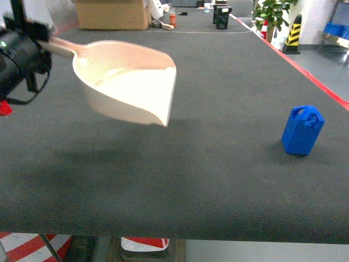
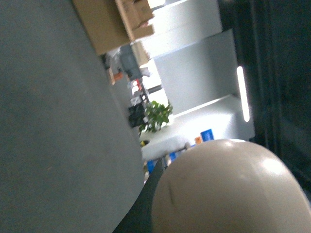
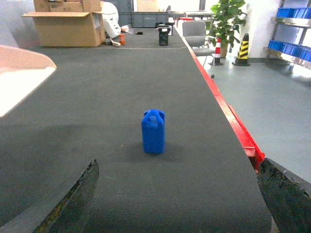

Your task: Place part in tray to right shelf

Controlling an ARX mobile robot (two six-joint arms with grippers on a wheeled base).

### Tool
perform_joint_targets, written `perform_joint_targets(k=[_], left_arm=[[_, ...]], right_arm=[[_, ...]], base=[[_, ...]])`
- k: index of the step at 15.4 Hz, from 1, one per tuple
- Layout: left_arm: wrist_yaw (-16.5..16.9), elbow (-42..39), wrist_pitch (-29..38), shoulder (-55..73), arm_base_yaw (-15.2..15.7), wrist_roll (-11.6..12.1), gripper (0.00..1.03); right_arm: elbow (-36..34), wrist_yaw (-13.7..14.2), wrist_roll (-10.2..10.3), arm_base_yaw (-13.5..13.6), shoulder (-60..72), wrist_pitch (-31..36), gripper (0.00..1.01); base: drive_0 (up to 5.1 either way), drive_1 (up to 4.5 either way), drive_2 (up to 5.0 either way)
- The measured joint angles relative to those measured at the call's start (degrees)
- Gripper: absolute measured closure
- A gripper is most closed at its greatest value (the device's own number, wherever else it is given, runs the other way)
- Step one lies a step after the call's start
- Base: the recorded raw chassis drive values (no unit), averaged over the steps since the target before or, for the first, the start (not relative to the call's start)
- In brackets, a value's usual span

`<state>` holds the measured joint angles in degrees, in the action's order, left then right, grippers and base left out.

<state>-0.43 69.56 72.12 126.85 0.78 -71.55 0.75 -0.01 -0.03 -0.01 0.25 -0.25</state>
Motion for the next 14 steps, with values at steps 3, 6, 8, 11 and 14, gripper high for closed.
perform_joint_targets(k=[3, 6, 8, 11, 14], left_arm=[[-4.7, -9.7, 2.1, -9.9, -3.5, -0.5, 0.91], [2.0, -15.9, 1.1, -7.5, -10.1, -2.1, 0.91], [5.2, -16.4, 1.0, -6.3, -12.3, -3.8, 0.91], [5.3, -15.4, 1.2, -7.0, -12.2, -6.6, 0.91], [7.9, -15.3, 1.6, -10.6, -13.4, -7.8, 0.91]], right_arm=[[0.0, 0.0, 0.0, 0.0, 0.0, 0.0, 0.03], [0.0, 0.0, 0.0, 0.0, 0.0, 0.0, 0.03], [0.0, 0.0, 0.0, 0.0, 0.0, 0.0, 0.03], [0.0, 0.0, 0.0, 0.0, 0.0, 0.0, 0.03], [0.0, 0.0, 0.0, 0.0, 0.0, 0.0, 0.03]], base=[[0.0, 0.0, 0.0], [0.0, 0.0, 0.0], [0.0, 0.0, 0.0], [0.0, 0.0, 0.0], [0.0, 0.0, 0.0]])
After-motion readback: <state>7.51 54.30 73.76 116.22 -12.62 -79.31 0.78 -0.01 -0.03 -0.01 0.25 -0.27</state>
